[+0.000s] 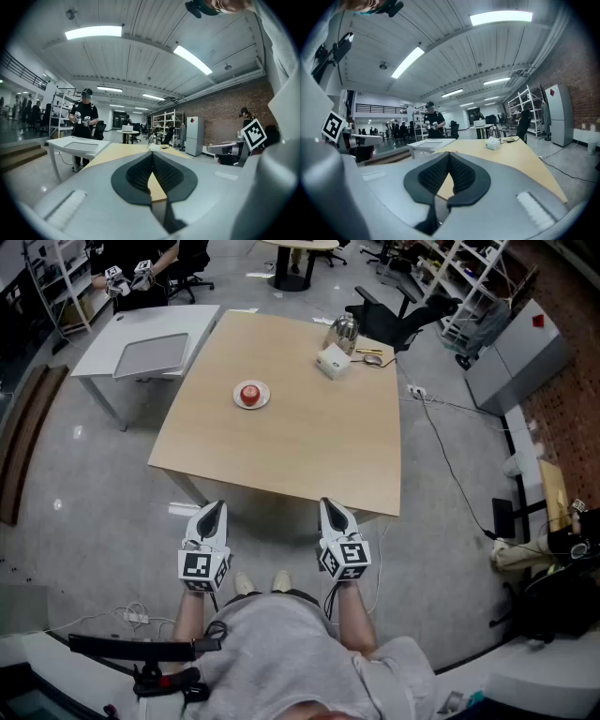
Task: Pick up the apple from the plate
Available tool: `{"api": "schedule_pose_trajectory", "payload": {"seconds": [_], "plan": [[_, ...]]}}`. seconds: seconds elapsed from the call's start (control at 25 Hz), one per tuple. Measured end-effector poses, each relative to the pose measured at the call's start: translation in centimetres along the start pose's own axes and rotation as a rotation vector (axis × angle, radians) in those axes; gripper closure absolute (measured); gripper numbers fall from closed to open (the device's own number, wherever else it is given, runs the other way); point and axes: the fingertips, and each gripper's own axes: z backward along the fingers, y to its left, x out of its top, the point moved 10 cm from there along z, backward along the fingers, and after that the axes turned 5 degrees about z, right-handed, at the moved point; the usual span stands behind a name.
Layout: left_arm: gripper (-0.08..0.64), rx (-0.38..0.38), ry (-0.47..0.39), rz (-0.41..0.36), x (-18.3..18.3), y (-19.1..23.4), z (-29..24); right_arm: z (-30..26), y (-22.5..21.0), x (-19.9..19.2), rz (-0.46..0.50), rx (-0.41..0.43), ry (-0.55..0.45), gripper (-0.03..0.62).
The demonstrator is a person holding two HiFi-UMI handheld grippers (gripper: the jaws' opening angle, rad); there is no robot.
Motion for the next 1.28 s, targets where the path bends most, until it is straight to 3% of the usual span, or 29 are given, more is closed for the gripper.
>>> {"api": "schedule_pose_trajectory", "payload": {"seconds": [0.6,0.72,0.96,1.28], "plan": [[0.541,0.038,-0.013,-0.013,0.7,-2.0,-0.5,0.2,-1.9,0.6,-0.008,0.056,-0.017,0.586],[0.541,0.051,-0.012,-0.017,-0.2,-4.8,-0.8,1.6,-4.0,0.0,0.009,0.072,-0.018,0.586],[0.541,0.036,-0.008,-0.031,-0.8,-7.7,-2.0,2.9,-6.6,-0.6,0.002,0.073,-0.014,0.586],[0.541,0.017,-0.002,-0.035,-1.5,-7.9,-4.8,2.0,-8.3,-1.4,-0.015,0.060,-0.013,0.586]]}}
